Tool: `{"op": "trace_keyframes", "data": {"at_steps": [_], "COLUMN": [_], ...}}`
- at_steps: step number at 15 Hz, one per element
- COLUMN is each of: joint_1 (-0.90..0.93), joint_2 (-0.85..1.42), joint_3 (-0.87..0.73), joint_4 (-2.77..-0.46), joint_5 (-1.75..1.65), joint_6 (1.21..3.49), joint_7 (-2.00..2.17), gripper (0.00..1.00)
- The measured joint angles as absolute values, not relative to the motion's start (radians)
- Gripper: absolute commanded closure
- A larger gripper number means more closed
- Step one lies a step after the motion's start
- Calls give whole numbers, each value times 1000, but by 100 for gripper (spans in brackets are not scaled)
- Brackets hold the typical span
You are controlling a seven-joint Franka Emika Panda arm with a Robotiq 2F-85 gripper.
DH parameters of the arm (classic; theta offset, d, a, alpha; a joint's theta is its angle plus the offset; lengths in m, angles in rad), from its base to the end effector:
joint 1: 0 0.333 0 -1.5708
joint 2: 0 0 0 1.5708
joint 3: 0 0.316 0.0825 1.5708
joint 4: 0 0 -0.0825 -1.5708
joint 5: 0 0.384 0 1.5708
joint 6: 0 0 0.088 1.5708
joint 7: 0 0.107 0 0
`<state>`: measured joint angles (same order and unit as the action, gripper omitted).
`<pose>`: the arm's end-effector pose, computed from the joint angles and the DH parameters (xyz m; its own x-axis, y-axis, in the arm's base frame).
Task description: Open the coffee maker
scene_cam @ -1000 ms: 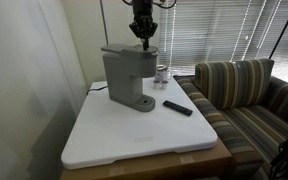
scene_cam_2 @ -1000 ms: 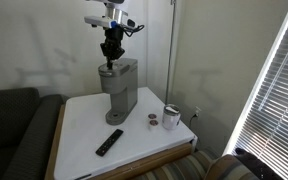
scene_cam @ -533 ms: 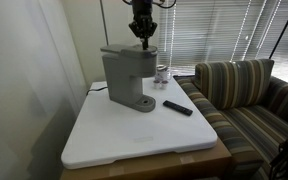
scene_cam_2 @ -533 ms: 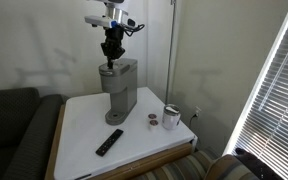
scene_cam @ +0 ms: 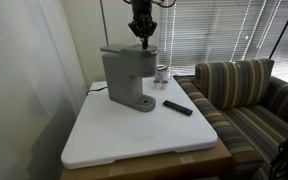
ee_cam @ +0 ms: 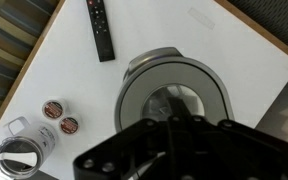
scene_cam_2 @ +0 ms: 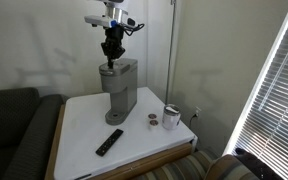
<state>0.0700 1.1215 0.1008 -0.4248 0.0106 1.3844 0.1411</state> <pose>0.7671 0.0857 0.3695 0.9852 -0.0118 -0.1710 -0.0255 -0.9966 -0.0779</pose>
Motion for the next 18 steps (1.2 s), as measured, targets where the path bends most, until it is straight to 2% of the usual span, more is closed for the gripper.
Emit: {"op": "trace_keyframes", "data": {"at_steps": [18], "joint_1": [79], "joint_2": [1120], "joint_3": [70], "joint_4": [-413], "joint_5": [-17], "joint_6": [1453], "joint_7": [183], "gripper": [100]}}
